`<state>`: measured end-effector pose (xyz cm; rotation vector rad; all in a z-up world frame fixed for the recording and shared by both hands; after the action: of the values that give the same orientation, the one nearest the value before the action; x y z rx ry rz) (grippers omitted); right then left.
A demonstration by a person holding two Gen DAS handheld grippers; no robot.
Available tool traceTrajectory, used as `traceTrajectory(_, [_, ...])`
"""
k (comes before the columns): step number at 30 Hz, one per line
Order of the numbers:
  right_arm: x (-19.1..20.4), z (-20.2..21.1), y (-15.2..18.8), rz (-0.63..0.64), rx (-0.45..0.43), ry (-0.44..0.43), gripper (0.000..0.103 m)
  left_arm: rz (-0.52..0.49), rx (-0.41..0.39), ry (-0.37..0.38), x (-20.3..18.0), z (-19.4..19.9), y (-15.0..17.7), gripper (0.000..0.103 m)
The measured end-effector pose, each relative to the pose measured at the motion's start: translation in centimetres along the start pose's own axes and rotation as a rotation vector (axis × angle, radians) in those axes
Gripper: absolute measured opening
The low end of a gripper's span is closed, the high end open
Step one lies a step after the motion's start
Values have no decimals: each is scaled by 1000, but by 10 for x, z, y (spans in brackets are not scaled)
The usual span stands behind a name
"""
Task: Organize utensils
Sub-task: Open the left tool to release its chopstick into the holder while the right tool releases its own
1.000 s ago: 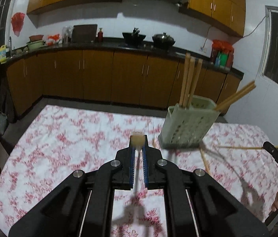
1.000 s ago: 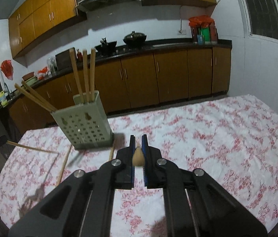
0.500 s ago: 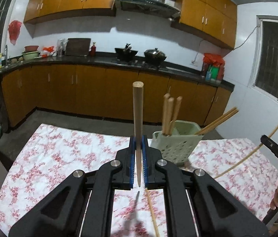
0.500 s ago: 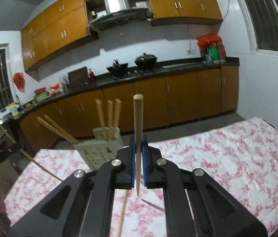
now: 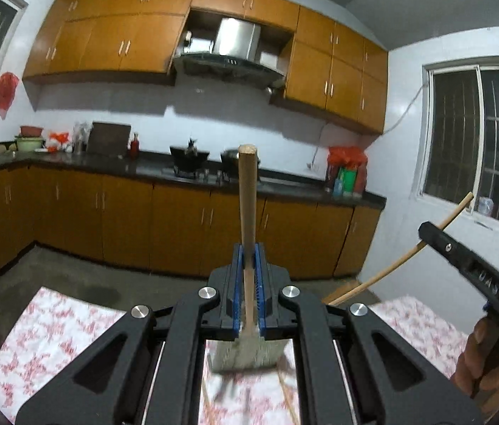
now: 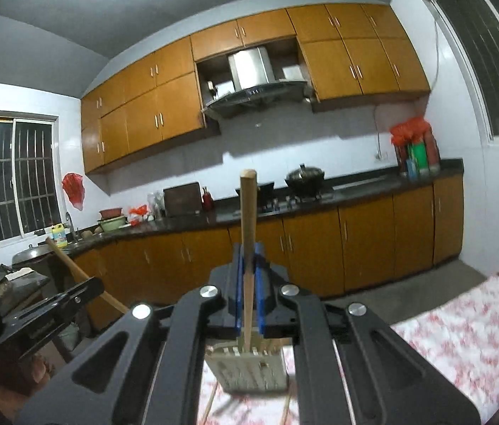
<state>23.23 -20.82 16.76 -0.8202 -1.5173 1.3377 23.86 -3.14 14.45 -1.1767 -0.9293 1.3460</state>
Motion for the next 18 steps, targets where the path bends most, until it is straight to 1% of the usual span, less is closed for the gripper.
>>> traceTrajectory(3, [2,-15,-5,22,-8,8,8,5,-37,-21,-3,-12,-10,7])
traceTrajectory(5, [-1,-29,-4,31,3,16,8,-3,-41,-30,-5,-23,-10,7])
traceTrajectory(9, [-12,-55,11,29,56,36,8,-15,-5,-40,-8,-45,2,7])
traceTrajectory(12, [-21,-73,24,20,99,48,8,-8,41,-42,-5,-64,16,7])
traceTrajectory(18, [-34,-94,46,-12,156,54,8,-13,81,-44,-3,-76,32,7])
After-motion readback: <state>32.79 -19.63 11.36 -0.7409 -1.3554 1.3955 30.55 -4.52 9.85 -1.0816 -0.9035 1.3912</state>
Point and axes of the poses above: each gripper's, at about its wrist camera, not at the fingertips, and z roughly against the way its jaws point, x to its left, y to its underside, the point moved 9 cm from there along -z, roughly the way its jaws point, and after that the axes turned 12 degrees about -y, right-handed, at the moved point
